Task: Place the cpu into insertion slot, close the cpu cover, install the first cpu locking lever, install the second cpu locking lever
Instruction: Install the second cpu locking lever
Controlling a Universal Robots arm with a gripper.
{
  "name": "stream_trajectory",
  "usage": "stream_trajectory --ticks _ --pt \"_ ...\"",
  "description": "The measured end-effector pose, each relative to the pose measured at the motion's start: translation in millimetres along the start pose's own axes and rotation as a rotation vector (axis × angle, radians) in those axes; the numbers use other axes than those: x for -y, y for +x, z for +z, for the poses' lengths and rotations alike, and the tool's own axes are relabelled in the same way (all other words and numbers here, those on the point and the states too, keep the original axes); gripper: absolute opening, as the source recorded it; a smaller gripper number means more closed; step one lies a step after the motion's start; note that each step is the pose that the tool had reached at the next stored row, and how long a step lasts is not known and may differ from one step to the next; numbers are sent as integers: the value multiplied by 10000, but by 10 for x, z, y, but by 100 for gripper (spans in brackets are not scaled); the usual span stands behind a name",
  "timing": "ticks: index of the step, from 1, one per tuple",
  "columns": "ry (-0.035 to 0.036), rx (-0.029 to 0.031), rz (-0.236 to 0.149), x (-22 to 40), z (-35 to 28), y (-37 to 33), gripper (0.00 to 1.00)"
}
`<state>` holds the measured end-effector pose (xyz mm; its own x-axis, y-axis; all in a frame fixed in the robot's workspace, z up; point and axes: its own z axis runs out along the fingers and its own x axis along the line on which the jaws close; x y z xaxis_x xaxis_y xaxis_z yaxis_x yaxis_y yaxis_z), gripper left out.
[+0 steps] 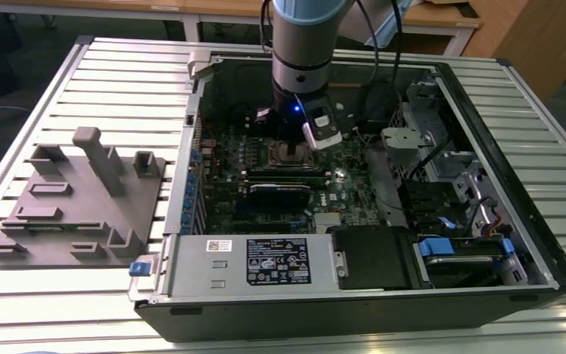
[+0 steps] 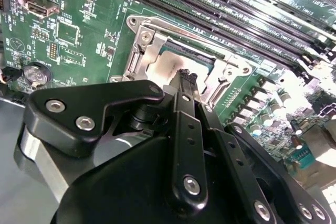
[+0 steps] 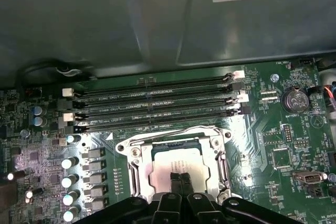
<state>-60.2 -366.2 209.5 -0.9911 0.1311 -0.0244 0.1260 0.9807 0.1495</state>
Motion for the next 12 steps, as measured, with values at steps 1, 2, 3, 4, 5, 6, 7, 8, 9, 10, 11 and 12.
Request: stream_trajectory --ticks 1,2,3,4,5,6,7,8,9,10,11,12 --pt "-1 1 0 -2 -9 0 10" --pt "-1 1 0 -4 -21 -1 10" --pt "-1 0 0 -5 -30 -1 10" --pt "-1 0 0 -6 -37 -1 10" --pt "-6 -1 -1 -8 -47 -1 10" --pt "-11 -1 0 -9 -56 -2 10" --pt "-12 -1 0 -10 -61 -2 10" --pt "-13 -1 0 -11 -70 -2 10" --pt "-13 -1 0 -12 -76 -2 10" --pt "-15 0 0 -13 -76 -2 10" --pt "-15 0 0 -13 -76 -2 10" --pt "-15 0 0 -13 -76 -2 10"
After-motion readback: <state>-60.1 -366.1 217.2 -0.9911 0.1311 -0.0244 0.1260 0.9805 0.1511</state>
